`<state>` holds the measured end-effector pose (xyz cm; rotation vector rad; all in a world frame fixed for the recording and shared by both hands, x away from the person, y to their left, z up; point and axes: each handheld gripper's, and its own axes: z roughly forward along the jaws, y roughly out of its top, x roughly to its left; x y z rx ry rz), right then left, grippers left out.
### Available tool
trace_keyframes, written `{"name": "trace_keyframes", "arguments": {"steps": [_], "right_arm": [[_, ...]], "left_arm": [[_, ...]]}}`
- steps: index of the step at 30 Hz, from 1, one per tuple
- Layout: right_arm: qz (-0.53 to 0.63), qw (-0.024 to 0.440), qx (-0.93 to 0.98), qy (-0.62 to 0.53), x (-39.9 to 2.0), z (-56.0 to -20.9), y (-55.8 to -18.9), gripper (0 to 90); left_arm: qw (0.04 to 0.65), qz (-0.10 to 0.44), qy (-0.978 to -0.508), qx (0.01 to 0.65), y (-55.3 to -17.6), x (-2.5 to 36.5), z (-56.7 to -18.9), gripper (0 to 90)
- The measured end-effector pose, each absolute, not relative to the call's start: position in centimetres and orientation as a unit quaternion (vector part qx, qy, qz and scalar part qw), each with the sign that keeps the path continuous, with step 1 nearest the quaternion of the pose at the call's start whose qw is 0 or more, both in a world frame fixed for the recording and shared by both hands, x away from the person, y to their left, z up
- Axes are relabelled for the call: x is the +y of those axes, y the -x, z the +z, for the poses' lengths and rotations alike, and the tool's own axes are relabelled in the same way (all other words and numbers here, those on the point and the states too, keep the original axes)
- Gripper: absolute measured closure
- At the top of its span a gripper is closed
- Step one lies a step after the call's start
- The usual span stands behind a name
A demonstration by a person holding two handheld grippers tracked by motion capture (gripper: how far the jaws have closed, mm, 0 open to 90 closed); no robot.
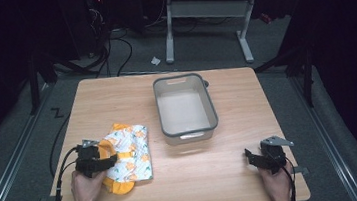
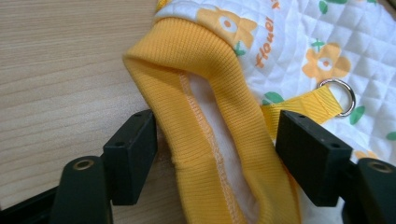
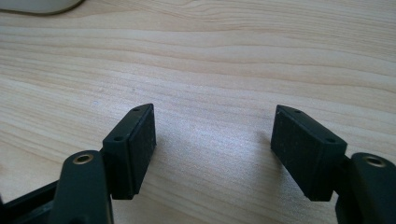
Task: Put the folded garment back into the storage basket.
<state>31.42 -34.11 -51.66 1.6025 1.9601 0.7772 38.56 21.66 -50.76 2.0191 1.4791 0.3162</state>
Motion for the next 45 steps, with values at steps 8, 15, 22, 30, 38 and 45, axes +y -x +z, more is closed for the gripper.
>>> {"name": "trace_keyframes", "arguments": {"steps": [8,15,22,30,38,45], "right_arm": [[0.285,0.244,0.718,-0.587,-34.1,-51.7,-31.4,31.3],[0.285,0.244,0.718,-0.587,-34.1,-51.7,-31.4,31.5],[0.286,0.244,0.72,-0.583,-34.1,-51.7,-31.4,31.8],[0.285,0.243,0.72,-0.584,-34.0,-51.7,-31.4,31.9],[0.285,0.243,0.72,-0.585,-34.0,-51.7,-31.4,31.9],[0.285,0.243,0.72,-0.584,-34.0,-51.7,-31.4,31.8]], "left_arm": [[0.287,0.13,-0.778,0.543,-38.4,20.7,-51.0,45.2],[0.288,0.126,-0.782,0.539,-38.2,20.4,-50.9,64.0],[0.294,0.118,-0.777,0.544,-38.2,20.7,-50.8,77.4],[0.298,0.118,-0.777,0.542,-38.2,20.8,-50.6,80.3],[0.335,0.12,-0.766,0.535,-37.6,21.4,-49.4,81.0],[0.364,0.12,-0.764,0.519,-37.5,21.2,-46.8,81.1]]}}
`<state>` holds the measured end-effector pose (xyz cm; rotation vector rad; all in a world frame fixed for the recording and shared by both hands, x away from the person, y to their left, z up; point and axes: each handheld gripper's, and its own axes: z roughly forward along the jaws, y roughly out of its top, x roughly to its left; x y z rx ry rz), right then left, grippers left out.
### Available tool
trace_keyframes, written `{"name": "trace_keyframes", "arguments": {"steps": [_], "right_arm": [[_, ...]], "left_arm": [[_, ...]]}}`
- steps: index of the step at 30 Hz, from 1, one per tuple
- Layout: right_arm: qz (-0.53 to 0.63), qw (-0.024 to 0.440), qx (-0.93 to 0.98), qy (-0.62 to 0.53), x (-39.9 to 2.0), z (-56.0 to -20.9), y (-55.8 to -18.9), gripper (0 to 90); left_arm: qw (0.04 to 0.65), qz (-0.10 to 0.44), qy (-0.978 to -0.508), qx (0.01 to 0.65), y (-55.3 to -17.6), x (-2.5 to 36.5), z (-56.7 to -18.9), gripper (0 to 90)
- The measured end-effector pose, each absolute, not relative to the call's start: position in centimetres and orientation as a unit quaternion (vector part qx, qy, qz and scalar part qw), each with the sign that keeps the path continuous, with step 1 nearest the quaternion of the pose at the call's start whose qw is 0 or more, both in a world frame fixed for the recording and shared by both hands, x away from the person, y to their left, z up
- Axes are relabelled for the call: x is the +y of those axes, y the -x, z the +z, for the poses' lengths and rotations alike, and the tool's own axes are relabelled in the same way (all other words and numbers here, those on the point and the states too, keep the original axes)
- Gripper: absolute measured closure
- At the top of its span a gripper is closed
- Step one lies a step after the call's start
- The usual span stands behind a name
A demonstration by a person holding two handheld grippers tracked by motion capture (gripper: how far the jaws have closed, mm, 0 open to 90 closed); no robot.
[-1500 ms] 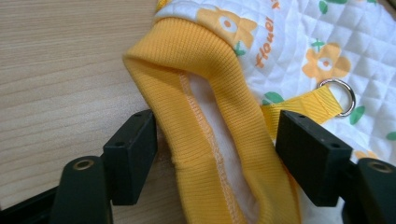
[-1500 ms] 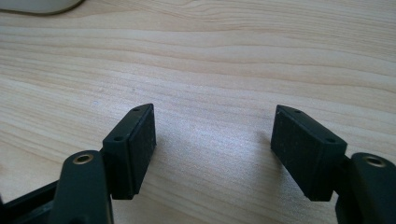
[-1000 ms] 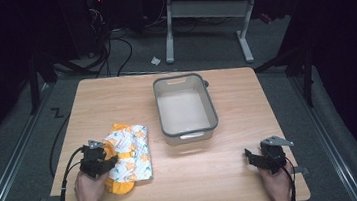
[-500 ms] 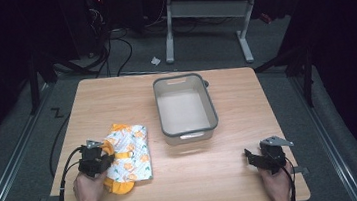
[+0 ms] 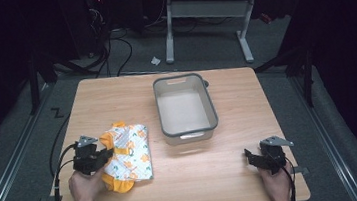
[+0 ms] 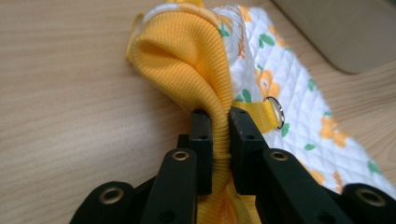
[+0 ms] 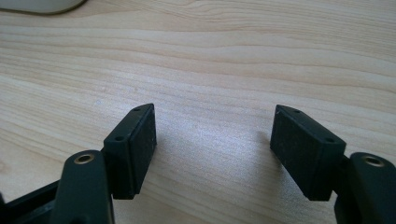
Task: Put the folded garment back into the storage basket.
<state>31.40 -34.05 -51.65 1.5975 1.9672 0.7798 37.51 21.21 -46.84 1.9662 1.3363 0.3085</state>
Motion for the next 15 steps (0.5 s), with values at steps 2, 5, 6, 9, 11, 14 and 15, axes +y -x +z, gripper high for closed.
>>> {"name": "trace_keyframes", "arguments": {"steps": [2,5,6,9,11,14,15], "right_arm": [[0.285,0.242,0.72,-0.585,-34.0,-51.7,-31.4,31.8],[0.285,0.242,0.72,-0.585,-34.0,-51.6,-31.4,31.8],[0.285,0.242,0.72,-0.585,-34.0,-51.6,-31.4,31.8],[0.285,0.243,0.72,-0.584,-34.0,-51.7,-31.4,31.8],[0.285,0.242,0.72,-0.584,-34.0,-51.7,-31.4,31.8],[0.285,0.242,0.72,-0.584,-34.0,-51.7,-31.4,31.8],[0.285,0.242,0.721,-0.583,-34.0,-51.7,-31.4,31.8]], "left_arm": [[0.376,0.112,-0.759,0.519,-37.6,21.3,-46.2,81.1],[0.383,0.111,-0.757,0.517,-37.7,21.3,-45.5,81.1],[0.386,0.109,-0.756,0.517,-37.8,21.3,-45.3,81.1],[0.397,0.103,-0.751,0.517,-37.9,21.5,-44.7,81.1],[0.4,0.104,-0.751,0.516,-37.9,21.5,-44.3,81.2],[0.406,0.101,-0.748,0.514,-37.9,21.6,-43.7,81.2],[0.409,0.101,-0.748,0.513,-38.0,21.6,-43.5,81.2]]}}
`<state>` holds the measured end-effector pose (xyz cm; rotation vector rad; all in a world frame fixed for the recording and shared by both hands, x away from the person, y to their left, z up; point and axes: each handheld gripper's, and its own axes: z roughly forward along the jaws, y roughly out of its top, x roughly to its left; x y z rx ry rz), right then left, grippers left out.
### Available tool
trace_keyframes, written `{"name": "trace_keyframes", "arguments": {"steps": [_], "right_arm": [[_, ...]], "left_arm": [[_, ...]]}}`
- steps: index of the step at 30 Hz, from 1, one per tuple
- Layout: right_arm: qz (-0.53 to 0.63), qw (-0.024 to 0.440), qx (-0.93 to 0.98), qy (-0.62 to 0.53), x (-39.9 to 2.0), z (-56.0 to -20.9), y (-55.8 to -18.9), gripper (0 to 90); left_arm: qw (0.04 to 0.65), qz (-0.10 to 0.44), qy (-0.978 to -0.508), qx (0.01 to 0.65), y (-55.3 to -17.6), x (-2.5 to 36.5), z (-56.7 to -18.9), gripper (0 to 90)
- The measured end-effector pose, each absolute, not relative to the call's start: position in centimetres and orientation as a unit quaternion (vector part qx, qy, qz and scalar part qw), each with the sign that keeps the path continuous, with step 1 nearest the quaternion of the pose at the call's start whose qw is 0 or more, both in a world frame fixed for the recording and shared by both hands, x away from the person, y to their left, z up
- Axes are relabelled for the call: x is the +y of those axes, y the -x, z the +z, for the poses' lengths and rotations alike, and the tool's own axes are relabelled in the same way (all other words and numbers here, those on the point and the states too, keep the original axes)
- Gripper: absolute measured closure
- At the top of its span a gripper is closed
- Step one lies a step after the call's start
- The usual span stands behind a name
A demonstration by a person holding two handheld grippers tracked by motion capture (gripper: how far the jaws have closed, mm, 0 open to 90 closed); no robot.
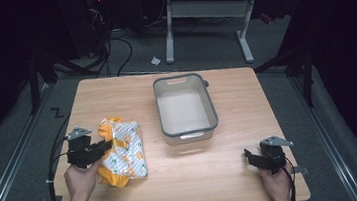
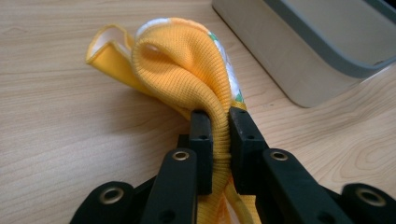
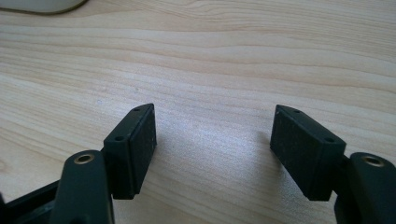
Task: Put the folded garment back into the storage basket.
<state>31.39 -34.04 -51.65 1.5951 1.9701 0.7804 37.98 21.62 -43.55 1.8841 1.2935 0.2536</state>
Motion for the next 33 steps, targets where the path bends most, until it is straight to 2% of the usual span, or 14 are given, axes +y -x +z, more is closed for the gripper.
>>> {"name": "trace_keyframes", "arguments": {"steps": [19,33], "right_arm": [[0.286,0.242,0.721,-0.583,-34.0,-51.6,-31.4,31.6],[0.283,0.247,0.723,-0.58,-33.9,-51.6,-31.4,31.6]], "left_arm": [[0.45,0.087,-0.735,0.5,-39.2,21.4,-40.8,81.2],[0.457,0.1,-0.747,0.473,-40.6,19.3,-37.7,81.1]]}}
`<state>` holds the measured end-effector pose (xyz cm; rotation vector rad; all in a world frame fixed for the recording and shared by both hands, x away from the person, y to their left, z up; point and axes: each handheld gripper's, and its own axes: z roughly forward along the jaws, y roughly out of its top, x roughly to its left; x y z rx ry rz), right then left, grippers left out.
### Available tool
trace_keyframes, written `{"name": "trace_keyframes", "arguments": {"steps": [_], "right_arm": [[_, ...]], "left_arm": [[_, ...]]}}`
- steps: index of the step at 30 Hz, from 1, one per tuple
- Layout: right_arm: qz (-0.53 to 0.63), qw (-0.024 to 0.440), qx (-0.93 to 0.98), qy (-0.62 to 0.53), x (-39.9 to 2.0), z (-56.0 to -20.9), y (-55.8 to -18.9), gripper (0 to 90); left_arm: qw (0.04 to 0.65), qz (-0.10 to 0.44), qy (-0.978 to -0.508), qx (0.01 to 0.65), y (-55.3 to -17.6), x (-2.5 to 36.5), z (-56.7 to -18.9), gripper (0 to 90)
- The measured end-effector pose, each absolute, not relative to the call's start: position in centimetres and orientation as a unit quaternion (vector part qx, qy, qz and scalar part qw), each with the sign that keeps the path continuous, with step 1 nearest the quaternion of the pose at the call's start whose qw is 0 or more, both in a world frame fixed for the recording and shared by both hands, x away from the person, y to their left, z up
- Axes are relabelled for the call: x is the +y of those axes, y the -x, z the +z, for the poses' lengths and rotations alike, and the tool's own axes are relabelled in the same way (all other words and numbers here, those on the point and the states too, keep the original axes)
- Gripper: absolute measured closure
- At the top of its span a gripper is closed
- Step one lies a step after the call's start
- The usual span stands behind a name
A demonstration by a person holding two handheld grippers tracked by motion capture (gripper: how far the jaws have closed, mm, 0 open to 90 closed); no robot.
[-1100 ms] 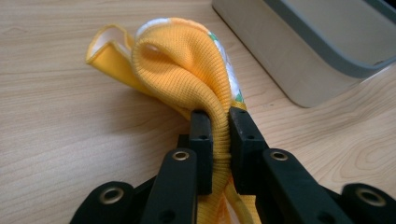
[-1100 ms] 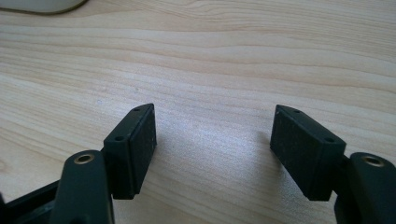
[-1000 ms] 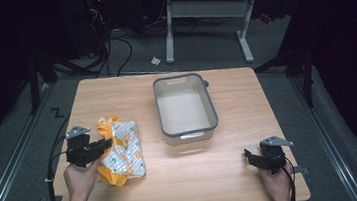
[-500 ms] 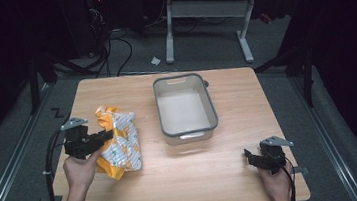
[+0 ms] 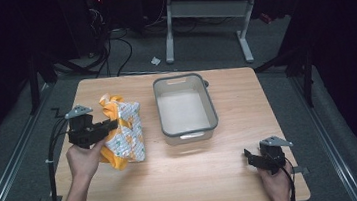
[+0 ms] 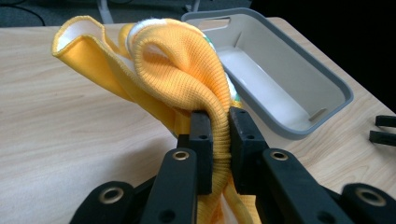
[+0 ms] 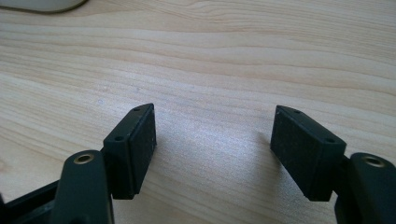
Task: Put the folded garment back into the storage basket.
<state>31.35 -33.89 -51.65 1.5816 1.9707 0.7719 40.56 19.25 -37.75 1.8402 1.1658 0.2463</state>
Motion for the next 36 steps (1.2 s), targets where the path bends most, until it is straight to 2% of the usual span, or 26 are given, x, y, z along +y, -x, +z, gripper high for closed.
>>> {"name": "trace_keyframes", "arguments": {"steps": [25,36], "right_arm": [[0.285,0.245,0.724,-0.579,-33.9,-51.7,-31.4,31.6],[0.285,0.245,0.728,-0.574,-33.7,-51.6,-31.3,32.0]], "left_arm": [[0.478,0.085,-0.76,0.432,-43.4,14.8,-32.4,81.0],[0.476,0.079,-0.769,0.418,-45.1,11.7,-31.9,81.0]]}}
